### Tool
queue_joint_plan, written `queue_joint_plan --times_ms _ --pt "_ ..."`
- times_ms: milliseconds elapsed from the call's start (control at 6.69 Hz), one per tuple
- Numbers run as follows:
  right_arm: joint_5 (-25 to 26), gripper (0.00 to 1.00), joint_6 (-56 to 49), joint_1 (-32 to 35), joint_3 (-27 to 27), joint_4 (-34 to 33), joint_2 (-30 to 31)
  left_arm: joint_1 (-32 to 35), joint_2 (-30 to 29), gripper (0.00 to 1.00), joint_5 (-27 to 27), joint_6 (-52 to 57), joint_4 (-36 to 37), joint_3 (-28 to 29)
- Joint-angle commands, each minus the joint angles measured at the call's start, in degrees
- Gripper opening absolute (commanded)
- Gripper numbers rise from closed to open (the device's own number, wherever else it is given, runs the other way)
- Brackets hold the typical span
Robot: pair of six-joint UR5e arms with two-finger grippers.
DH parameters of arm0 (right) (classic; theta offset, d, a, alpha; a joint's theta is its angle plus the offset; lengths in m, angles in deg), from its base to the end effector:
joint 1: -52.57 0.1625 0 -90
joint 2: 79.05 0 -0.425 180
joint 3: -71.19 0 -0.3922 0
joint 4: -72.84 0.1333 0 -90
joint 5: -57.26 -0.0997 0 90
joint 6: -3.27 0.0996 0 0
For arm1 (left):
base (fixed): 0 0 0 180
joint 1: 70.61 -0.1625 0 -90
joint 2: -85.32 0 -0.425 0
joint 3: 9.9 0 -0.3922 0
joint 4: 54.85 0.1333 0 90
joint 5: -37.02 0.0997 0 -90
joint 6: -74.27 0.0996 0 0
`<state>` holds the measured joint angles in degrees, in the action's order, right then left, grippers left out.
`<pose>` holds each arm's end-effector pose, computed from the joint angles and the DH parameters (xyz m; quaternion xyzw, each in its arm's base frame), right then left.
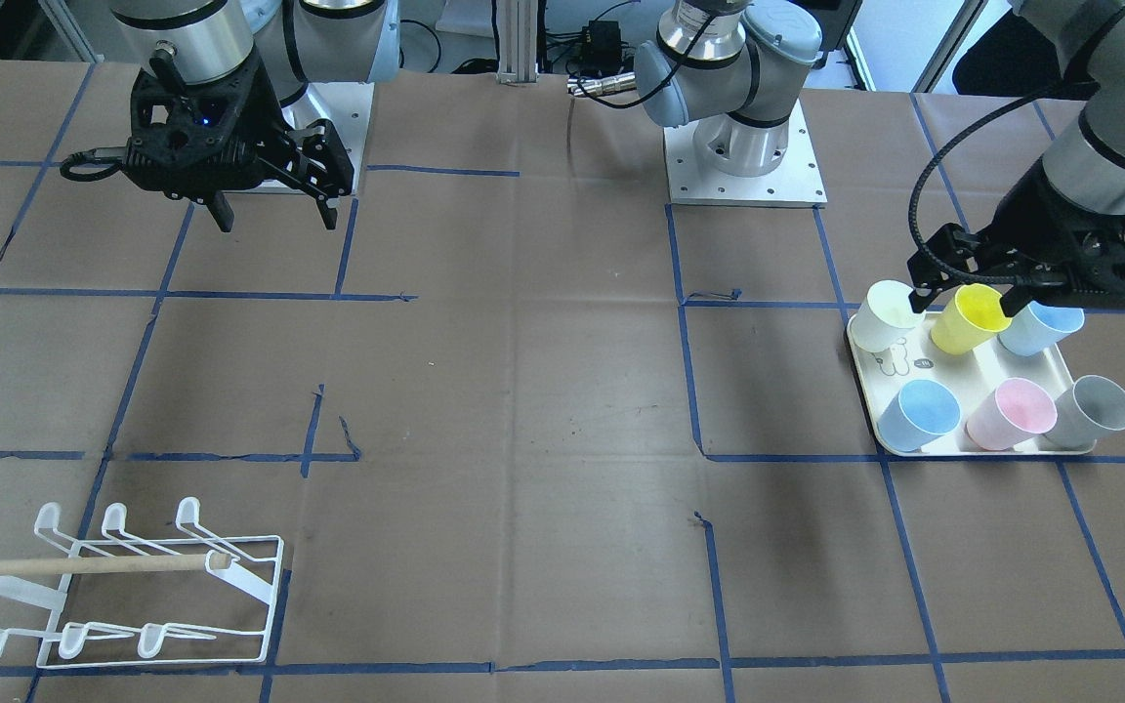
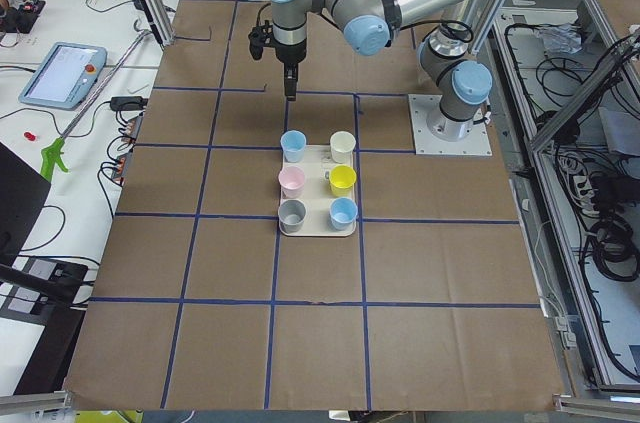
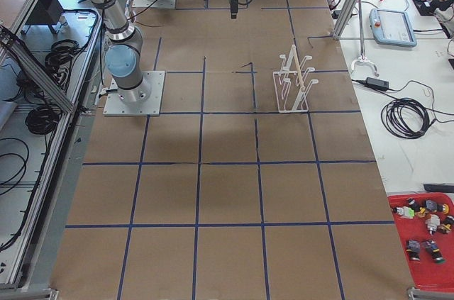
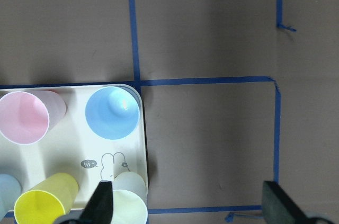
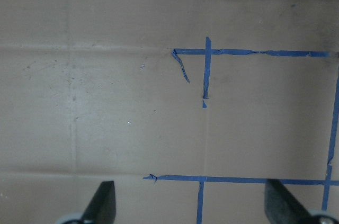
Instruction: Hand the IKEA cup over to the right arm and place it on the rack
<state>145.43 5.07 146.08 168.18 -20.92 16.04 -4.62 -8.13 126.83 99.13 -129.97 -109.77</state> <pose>0.1642 -0.4479 0.4766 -0.0152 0.9996 -0.0155 0.0167 0.0853 -0.5199 0.3995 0.0074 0.9999 -0.0131 0.0041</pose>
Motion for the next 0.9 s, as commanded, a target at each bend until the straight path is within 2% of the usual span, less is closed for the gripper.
queue_joint_plan --times_ms 0,448,747 --pt "-0.1 1.00 0.0 0.0 0.0 0.0 0.0 -0.2 -3.9 0.99 0.0 0.3 11.5 -5.8" --pt "-0.1 1.00 0.0 0.0 0.2 0.0 0.0 -0.3 -11.5 0.99 0.0 0.3 16.9 -9.4" --pt "-0.1 1.00 0.0 0.0 0.5 0.1 0.0 -0.3 -11.7 0.99 0.2 0.4 16.9 -11.7"
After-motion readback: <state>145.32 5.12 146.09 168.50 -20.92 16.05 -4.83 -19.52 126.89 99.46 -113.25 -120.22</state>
